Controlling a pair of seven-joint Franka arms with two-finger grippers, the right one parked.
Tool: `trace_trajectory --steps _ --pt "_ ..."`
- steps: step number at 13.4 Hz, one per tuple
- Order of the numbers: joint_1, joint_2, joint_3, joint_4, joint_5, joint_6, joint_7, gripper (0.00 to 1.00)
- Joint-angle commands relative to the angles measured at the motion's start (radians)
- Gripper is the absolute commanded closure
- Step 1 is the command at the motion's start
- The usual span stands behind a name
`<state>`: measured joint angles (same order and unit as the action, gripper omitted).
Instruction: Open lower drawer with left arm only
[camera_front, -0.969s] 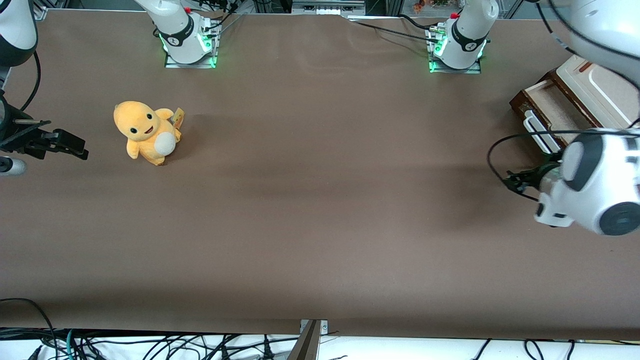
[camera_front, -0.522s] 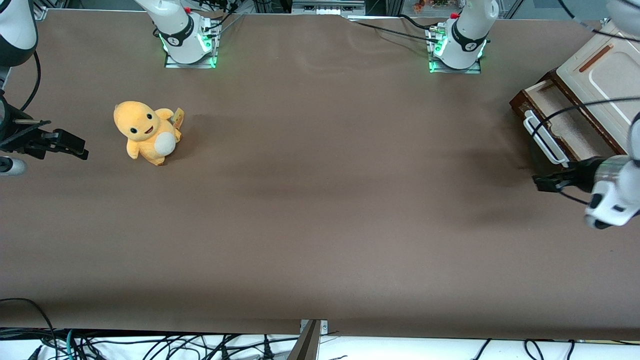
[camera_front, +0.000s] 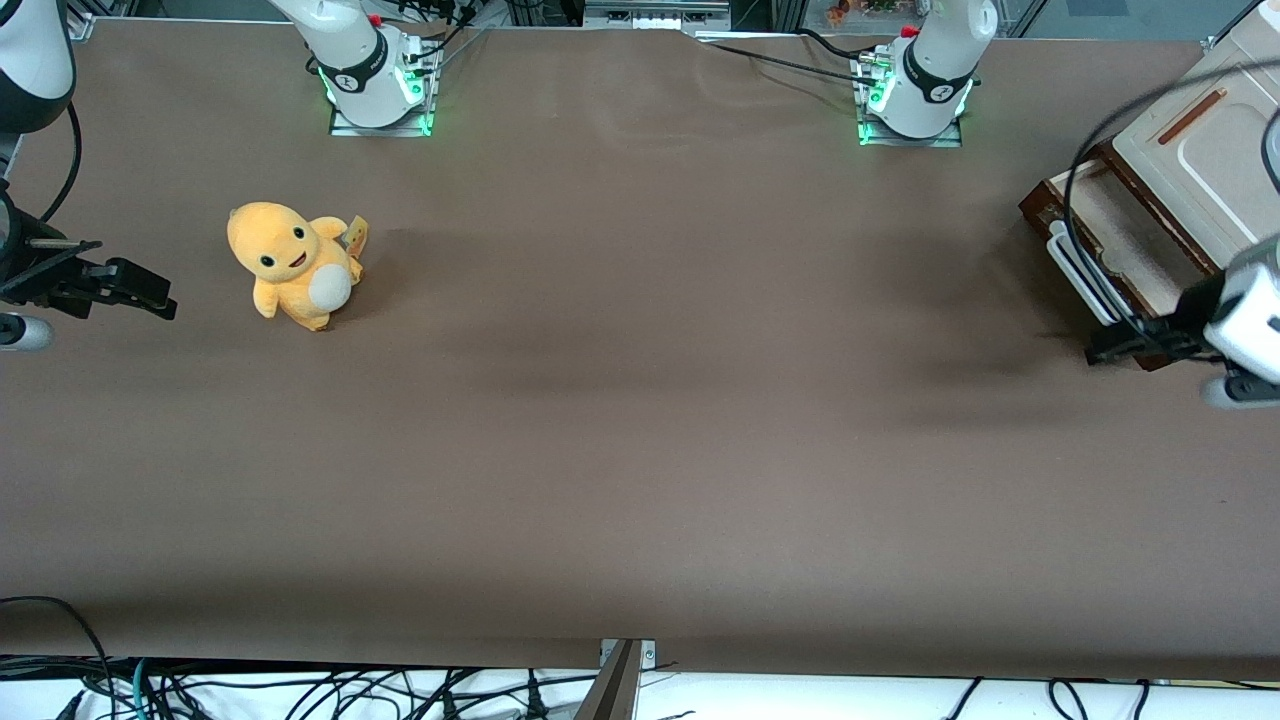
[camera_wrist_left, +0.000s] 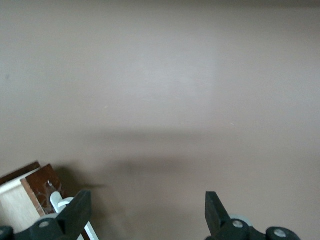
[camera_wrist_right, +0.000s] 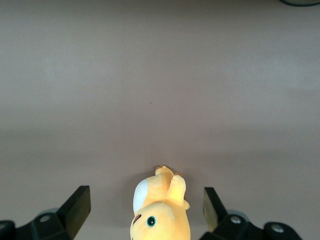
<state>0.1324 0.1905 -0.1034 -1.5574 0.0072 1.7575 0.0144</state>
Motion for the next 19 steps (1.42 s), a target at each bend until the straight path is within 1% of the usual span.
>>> trace_trajectory --steps 1,4,7,11,19 --pt "-0.036 -0.13 0.016 -0.098 -0.033 0.033 0.081 0.0" --pt "-0.04 -0.203 0.016 -0.159 -0.033 -0.01 0.082 0.0" --pt "-0.039 -0.223 0.016 -0.155 -0.033 -0.096 0.124 0.0" --pt "-0.039 -0.221 0.011 -0.124 -0.021 -0.206 0.11 0.0" --pt "-0.025 -0.152 0.008 -0.036 -0.012 -0.26 0.107 0.0"
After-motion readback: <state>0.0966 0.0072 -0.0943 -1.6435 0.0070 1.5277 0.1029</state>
